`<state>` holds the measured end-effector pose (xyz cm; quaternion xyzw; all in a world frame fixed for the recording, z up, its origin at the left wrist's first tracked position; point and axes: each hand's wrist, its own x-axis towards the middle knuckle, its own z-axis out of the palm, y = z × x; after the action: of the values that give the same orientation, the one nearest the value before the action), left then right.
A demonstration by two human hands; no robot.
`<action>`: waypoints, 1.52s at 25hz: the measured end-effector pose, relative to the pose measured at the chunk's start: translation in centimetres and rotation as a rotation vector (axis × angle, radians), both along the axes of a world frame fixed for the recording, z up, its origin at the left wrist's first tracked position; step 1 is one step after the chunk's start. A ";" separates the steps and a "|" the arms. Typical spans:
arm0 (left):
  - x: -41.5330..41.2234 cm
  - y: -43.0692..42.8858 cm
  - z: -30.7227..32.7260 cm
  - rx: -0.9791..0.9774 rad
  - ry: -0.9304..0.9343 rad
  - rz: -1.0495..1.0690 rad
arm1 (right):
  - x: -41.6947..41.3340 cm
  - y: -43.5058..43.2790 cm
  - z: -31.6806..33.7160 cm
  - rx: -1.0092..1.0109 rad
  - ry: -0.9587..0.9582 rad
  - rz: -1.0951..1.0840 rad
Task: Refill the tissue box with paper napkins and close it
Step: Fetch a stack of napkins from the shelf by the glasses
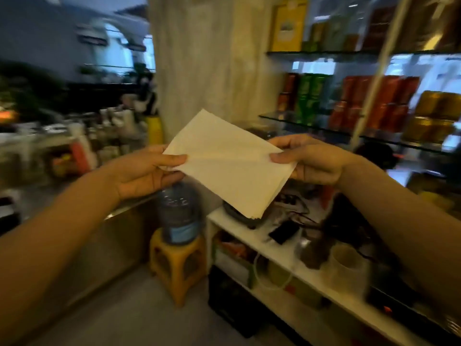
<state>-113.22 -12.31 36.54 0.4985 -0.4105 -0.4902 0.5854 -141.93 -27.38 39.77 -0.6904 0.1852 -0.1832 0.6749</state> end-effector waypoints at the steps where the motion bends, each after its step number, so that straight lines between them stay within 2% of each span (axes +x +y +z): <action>1: 1.2 2.4 -0.2 0.004 0.002 0.093 | 2.6 0.2 -0.8 0.029 -0.020 0.075; 4: 2.9 7.9 -0.7 0.062 -0.015 0.320 | 8.1 1.6 -3.2 0.104 -0.057 0.244; 10: 3.8 16.8 -0.3 0.134 -0.071 0.618 | 15.1 6.0 -7.4 0.202 -0.059 0.449; 19: 8.2 26.9 -2.1 0.031 0.013 1.021 | 24.3 16.9 -11.2 0.207 -0.036 0.673; 27: 17.0 31.6 -3.0 -0.062 0.028 1.093 | 32.8 25.0 -12.6 0.142 -0.045 0.645; 31: 22.3 34.0 -4.0 -0.069 0.049 1.126 | 38.3 27.8 -13.3 0.182 -0.026 0.632; 38: 33.5 34.9 -7.0 -0.015 0.109 1.111 | 49.4 28.4 -15.4 0.169 -0.003 0.641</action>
<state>-79.70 22.59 29.57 0.6097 -0.0586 -0.1302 0.7796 -92.56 1.01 24.42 -0.6548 -0.0281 0.0536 0.7534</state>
